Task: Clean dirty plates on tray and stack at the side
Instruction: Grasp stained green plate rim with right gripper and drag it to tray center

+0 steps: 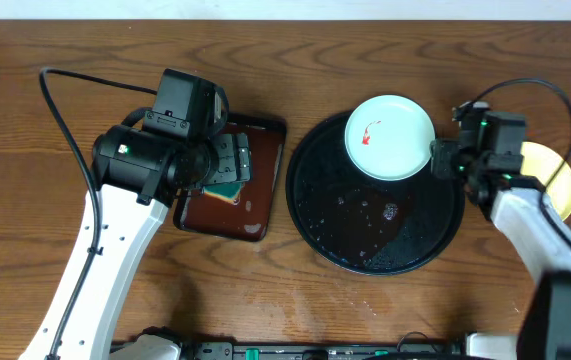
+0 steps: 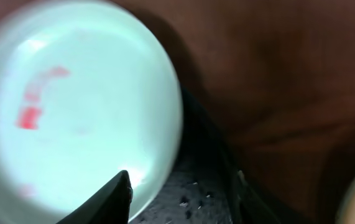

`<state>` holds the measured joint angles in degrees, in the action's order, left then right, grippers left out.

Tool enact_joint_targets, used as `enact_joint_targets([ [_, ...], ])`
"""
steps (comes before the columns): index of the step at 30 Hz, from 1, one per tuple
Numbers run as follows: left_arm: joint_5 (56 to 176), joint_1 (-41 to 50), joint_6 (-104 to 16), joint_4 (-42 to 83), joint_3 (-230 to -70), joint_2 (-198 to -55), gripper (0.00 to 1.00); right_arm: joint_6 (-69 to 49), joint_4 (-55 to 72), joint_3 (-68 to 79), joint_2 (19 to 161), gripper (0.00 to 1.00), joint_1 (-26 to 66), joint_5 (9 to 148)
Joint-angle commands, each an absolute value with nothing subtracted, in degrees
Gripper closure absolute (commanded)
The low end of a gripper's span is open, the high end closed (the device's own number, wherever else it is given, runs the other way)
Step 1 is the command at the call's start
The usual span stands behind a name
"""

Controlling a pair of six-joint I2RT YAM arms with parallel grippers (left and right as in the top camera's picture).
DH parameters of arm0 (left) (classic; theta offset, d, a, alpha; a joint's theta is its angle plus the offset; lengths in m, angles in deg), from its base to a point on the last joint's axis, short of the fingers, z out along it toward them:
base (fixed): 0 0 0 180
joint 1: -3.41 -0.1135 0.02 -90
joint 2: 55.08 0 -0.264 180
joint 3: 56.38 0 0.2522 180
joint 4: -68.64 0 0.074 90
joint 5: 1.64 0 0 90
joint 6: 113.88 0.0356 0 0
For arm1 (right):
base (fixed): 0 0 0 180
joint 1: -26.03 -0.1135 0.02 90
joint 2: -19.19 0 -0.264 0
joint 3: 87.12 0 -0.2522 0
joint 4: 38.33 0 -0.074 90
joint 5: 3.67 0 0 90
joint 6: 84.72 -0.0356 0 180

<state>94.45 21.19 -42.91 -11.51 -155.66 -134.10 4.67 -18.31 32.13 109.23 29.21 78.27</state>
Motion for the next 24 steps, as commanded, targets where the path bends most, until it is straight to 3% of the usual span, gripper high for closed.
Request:
enact_joint_targets([
  [1,94.6,21.1,-42.3,-11.7,-155.9,-134.1,0.14,3.8,-21.3,32.0,115.1,0.51,28.9,80.9],
  [10,94.6,21.1,-42.3,-11.7,-155.9,-134.1,0.14,-1.4,-24.2,32.0,117.9,0.67,28.9,74.1],
  [16,94.6,21.1,-42.3,-11.7,-155.9,-134.1,0.14,-4.4,-26.1,32.0,120.6,0.69,28.9,74.1],
  [21,94.6,21.1,-42.3,-11.7,-155.9,-134.1,0.14,-6.4,-28.0,32.0,123.5,0.96,28.9,74.0],
  [24,94.6,21.1,-42.3,-11.7,-155.9,-134.1,0.14,-6.5,-26.1,32.0,120.6,0.99,28.9,73.1],
])
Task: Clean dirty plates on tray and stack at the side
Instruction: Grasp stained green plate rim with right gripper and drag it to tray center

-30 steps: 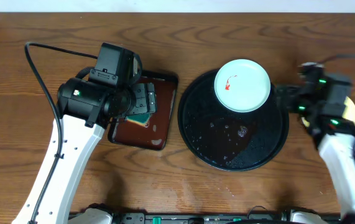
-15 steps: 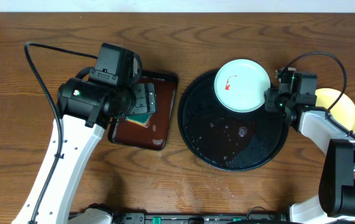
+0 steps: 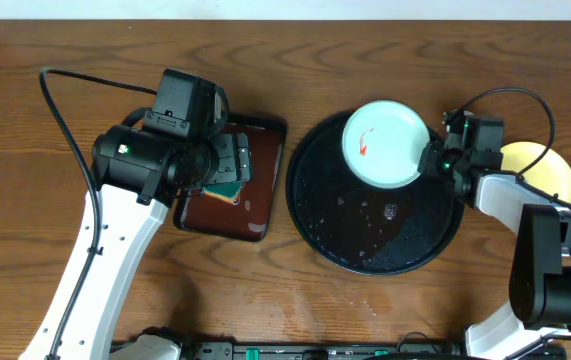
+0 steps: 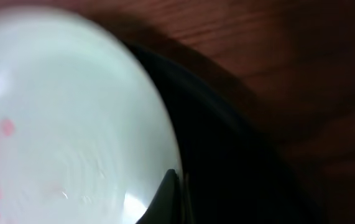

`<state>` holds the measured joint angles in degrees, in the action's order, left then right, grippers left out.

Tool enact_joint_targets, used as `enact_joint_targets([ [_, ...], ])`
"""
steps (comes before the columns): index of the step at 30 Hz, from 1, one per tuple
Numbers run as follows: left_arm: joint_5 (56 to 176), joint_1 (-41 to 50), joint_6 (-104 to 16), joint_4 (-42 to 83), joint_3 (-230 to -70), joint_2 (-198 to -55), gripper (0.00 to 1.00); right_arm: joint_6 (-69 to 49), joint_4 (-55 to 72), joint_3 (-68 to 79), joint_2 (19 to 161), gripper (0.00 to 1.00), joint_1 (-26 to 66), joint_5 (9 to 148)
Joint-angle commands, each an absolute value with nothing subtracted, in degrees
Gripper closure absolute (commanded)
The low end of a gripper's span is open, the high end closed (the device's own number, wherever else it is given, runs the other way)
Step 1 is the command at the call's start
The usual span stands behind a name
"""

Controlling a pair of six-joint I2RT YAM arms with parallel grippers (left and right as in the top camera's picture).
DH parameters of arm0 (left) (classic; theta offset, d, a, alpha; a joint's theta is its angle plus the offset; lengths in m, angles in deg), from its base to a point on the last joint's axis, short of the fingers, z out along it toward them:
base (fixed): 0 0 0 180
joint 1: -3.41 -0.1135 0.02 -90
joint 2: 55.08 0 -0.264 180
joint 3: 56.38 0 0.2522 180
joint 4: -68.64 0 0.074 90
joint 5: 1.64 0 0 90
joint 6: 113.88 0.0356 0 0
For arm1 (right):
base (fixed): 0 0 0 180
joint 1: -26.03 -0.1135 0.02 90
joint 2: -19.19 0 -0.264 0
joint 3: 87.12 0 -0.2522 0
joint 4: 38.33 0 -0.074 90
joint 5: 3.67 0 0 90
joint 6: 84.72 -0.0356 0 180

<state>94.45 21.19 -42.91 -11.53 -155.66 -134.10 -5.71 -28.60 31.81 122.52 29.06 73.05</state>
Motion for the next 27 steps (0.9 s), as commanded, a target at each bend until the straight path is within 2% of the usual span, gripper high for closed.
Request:
enact_joint_targets([
  [1,94.6,21.1,-42.3,-11.7,-155.9,-134.1,0.14,-6.5,-25.1,32.0,119.3,0.99,28.9,72.7],
  [8,94.6,21.1,-42.3,-11.7,-155.9,-134.1,0.14,-6.5,-11.9,32.0,104.0,0.99,28.9,72.8],
  [11,94.6,21.1,-42.3,-11.7,-155.9,-134.1,0.14,-7.5,-2.2,32.0,98.0,0.99,28.4,73.0],
  [17,94.6,21.1,-42.3,-11.7,-155.9,-134.1,0.14,-18.8,13.1,33.0,97.2,0.99,25.5,80.2],
  [20,94.6,21.1,-42.3,-11.7,-155.9,-134.1,0.14,-25.3,13.7,35.3,98.0,0.99,24.0,82.5],
  [23,94.6,21.1,-42.3,-11.7,-155.9,-134.1,0.14,-29.4,9.1,38.5,98.1,0.99,22.3,82.5],
  [25,94.6,21.1,-42.3,-11.7,-155.9,-134.1,0.14,-29.1,4.8,40.0,98.2,0.99,21.2,82.6],
  [27,94.6,21.1,-42.3,-11.7,-155.9,-134.1,0.14,-18.9,-0.6,40.7,98.2,0.95,19.4,81.7],
])
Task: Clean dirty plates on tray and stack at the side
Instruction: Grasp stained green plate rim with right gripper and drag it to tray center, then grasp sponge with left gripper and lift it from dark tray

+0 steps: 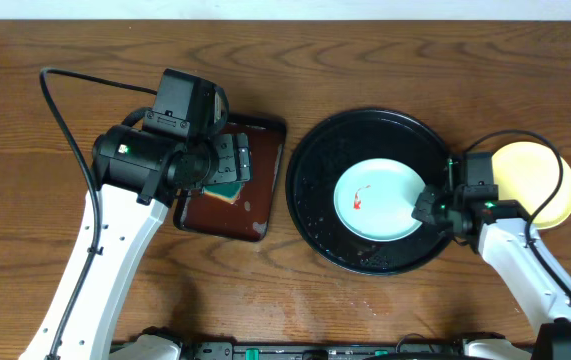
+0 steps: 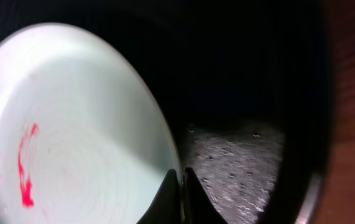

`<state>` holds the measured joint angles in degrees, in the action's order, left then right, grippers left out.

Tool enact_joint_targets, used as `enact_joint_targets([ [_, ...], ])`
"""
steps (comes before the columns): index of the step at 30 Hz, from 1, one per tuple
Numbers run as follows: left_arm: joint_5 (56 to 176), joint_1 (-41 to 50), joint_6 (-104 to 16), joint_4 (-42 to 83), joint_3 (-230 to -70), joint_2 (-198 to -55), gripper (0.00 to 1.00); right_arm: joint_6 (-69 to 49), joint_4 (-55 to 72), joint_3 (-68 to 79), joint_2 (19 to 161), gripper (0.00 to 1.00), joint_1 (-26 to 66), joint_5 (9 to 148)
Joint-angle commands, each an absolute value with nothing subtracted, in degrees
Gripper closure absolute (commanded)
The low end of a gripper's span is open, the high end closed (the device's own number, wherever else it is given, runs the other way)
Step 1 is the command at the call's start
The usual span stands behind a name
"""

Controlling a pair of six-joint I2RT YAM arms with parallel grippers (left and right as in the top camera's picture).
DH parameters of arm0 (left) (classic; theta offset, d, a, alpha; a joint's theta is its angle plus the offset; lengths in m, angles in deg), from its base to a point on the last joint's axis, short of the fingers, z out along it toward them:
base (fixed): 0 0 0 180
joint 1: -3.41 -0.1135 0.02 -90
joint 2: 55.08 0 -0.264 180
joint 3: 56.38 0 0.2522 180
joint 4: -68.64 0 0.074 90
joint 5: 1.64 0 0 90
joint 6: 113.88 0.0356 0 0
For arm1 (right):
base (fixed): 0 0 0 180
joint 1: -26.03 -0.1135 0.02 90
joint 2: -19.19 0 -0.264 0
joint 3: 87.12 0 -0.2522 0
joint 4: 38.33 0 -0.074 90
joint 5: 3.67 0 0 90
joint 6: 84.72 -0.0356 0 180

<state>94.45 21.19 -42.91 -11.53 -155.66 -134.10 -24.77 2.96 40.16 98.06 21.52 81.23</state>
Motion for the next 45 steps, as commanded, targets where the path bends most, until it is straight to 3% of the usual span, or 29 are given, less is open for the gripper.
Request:
enact_joint_targets([
  [1,94.6,21.1,-42.4,-11.5,-155.9,-134.1,0.14,-15.0,-0.3,40.3,97.9,0.92,19.0,81.2],
  [3,94.6,21.1,-42.4,-11.1,-155.9,-134.1,0.14,-11.5,1.3,39.1,97.1,0.83,18.5,80.3],
  [11,90.3,21.1,-42.3,-12.3,-155.3,-135.9,0.14,-6.4,9.1,33.2,89.4,0.74,18.5,79.2],
  [16,85.9,21.1,-42.6,-10.4,-150.9,-140.3,0.16,-3.9,10.1,32.8,83.9,0.71,18.5,74.1],
  [23,86.0,21.0,-38.6,3.2,-142.3,-152.5,0.16,-2.3,13.7,32.8,82.5,0.67,18.5,70.2],
  [26,86.2,20.4,-37.0,4.8,-142.3,-158.0,0.20,-2.3,15.0,32.8,82.5,0.67,18.5,70.2],
  [31,86.2,17.9,-36.9,7.0,-142.3,-166.5,0.40,-2.4,15.1,32.8,82.5,0.68,18.5,70.2],
  [35,90.1,16.2,-36.1,7.2,-142.3,-169.4,0.75,-2.4,15.1,32.8,82.5,0.69,18.5,70.2],
  [38,95.0,15.9,-35.9,6.3,-142.5,-168.4,0.92,-2.4,14.9,32.8,82.5,0.69,18.5,70.2],
  [43,102.4,15.9,-35.9,3.0,-142.9,-163.6,0.92,-2.4,14.9,32.8,82.5,0.69,18.5,70.2],
  [45,102.9,15.9,-35.9,1.4,-142.9,-161.2,0.61,-2.4,14.9,32.8,82.5,0.69,18.5,70.2],
])
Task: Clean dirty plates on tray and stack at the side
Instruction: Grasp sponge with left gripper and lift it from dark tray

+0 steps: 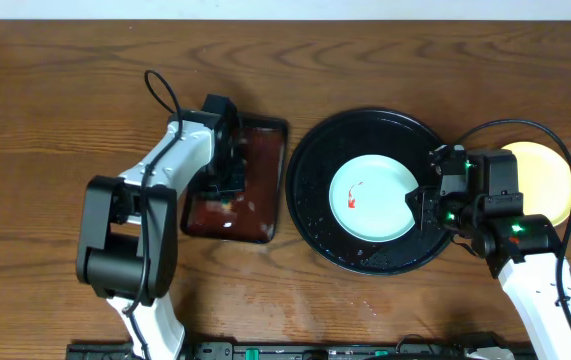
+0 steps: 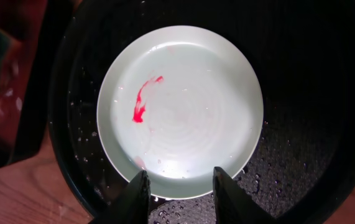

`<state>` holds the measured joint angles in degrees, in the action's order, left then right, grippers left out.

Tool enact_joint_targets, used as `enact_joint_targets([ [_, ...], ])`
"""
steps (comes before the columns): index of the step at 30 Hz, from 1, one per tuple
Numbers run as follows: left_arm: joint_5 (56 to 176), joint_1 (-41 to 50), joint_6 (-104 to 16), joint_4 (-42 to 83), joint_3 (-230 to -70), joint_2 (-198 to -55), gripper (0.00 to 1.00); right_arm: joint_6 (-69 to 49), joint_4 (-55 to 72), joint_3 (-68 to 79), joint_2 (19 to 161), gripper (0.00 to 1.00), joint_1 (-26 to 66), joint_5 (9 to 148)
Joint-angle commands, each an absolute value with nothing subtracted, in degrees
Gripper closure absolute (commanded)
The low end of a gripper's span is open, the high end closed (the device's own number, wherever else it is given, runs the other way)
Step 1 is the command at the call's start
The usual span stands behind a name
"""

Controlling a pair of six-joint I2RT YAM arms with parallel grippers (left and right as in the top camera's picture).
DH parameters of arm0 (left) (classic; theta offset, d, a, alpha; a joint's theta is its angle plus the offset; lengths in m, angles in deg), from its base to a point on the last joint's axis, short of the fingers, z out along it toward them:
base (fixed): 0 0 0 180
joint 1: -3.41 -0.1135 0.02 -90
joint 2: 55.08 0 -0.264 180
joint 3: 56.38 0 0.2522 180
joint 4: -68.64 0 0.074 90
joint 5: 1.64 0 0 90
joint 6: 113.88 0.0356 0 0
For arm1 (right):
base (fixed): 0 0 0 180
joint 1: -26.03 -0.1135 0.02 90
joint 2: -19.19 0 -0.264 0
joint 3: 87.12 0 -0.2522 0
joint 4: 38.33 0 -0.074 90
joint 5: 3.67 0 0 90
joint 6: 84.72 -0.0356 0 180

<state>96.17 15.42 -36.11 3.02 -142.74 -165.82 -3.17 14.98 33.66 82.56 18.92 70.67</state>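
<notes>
A pale green plate (image 1: 372,200) with a red smear (image 2: 141,104) lies flat in the middle of the round black tray (image 1: 315,215). My right gripper (image 2: 180,194) hovers open over the plate's near rim, with nothing between its fingers (image 2: 137,198). In the overhead view the right gripper (image 1: 426,204) is at the plate's right edge. My left gripper (image 1: 227,182) points down into the brown rectangular tray (image 1: 265,215). Its jaws are hidden by the arm, and the sponge does not show clearly. A yellow plate (image 1: 545,180) lies on the table to the right of the black tray.
The black tray's floor is wet, with droplets (image 2: 270,168) around the plate. The brown tray (image 2: 3,81) shows at the left edge of the right wrist view. The left arm's cable (image 1: 165,90) loops over the table behind it.
My right gripper has let go of the green plate's rim and now hangs open higher above it. The left arm has changed pose and now reaches down into the brown tray.
At first the green plate sat at the far edge of the black tray with my right gripper at its right rim. Then the gripper was shut on that rim. Later the plate was in the tray's middle, still held. Now it lies there released.
</notes>
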Motion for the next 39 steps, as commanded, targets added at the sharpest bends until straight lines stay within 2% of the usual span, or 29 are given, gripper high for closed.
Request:
enact_joint_targets([
  [1,102.9,15.9,-35.9,0.8,-142.9,-160.0,0.52,-2.4,14.9,32.8,82.5,0.69,18.5,70.2],
  [2,102.7,15.9,-35.9,0.2,-142.9,-158.5,0.41,-2.4,14.9,32.8,82.5,0.69,18.5,70.2],
  [3,102.4,15.9,-35.9,0.1,-142.9,-157.8,0.38,-2.4,14.8,32.8,82.5,0.69,18.5,70.2],
  [9,95.1,15.9,-35.9,5.6,-142.6,-157.2,0.35,-2.4,14.8,32.8,82.5,0.69,18.5,70.2],
  [15,94.7,16.0,-35.9,12.0,-141.6,-161.6,0.36,-3.2,14.9,32.8,82.5,0.70,18.5,70.2],
  [17,94.7,16.0,-35.9,13.8,-141.6,-164.5,0.44,-3.9,14.9,32.8,82.5,0.70,18.5,70.2],
  [20,94.7,16.0,-35.9,15.0,-141.6,-167.5,0.62,-4.1,15.1,32.8,82.5,0.71,18.5,73.1],
  [21,94.7,16.0,-35.9,15.1,-141.6,-168.2,0.69,-4.6,15.4,32.8,82.6,0.69,18.6,75.0],
  [22,94.7,16.0,-35.9,15.0,-141.6,-168.6,0.88,-5.7,15.6,32.8,82.6,0.69,18.9,77.8],
  [23,94.7,16.0,-35.9,14.7,-141.6,-168.7,0.92,-6.3,15.6,32.8,82.6,0.69,19.2,79.8],
  [31,94.7,16.0,-35.9,10.7,-143.3,-166.4,0.92,-6.4,13.6,32.8,88.1,0.70,26.2,83.1],
  [39,95.3,17.8,-34.6,0.0,-151.5,-162.7,0.93,0.9,7.9,32.8,100.6,0.70,29.7,70.4],
])
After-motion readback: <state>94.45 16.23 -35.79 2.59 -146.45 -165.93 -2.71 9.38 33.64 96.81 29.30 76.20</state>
